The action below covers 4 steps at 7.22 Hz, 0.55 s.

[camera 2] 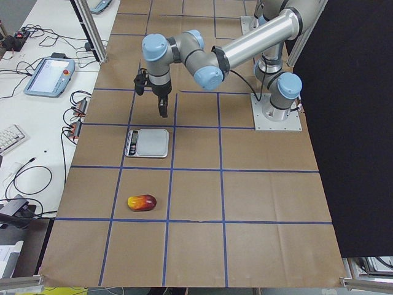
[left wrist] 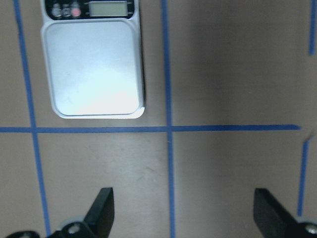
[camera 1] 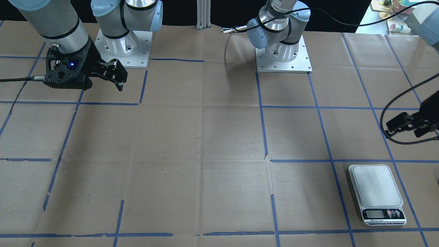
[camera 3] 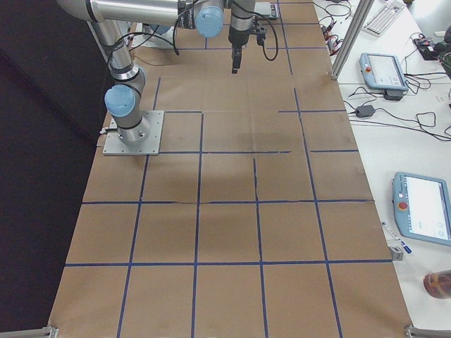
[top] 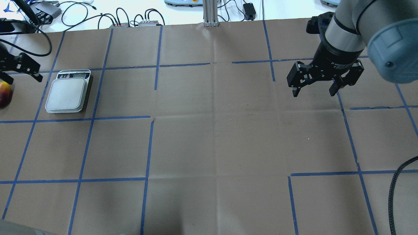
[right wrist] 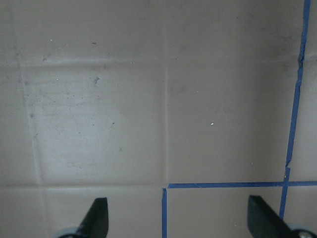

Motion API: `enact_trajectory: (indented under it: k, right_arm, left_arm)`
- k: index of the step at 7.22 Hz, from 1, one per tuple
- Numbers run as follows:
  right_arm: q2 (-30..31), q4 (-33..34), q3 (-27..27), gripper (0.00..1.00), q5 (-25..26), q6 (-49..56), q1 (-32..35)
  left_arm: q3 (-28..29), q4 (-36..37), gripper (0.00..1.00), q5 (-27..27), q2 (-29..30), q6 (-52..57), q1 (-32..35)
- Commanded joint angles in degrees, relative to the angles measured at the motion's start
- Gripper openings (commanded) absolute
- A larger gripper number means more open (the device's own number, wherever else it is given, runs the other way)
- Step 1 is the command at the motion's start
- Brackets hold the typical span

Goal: Weigh mango
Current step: 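Move the left gripper outward past the white scale toward the mango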

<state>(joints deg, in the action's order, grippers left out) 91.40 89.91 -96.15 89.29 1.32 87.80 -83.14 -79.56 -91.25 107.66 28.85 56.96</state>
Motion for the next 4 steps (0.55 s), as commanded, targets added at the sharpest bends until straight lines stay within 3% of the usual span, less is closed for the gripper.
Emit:
enact_trajectory:
  k: [1, 4]
  right_arm:
    - [0.0, 0.0, 0.0, 1.0, 0.0, 0.0, 0.0]
    - [0.0, 0.0, 0.0, 1.0, 0.0, 0.0, 0.0]
  left_arm:
    - [11.7, 0.7, 1.0, -0.6, 12.2, 1.0, -7.2]
    - [25.4, 1.0, 0.99, 0.3, 28.3, 0.3, -11.6]
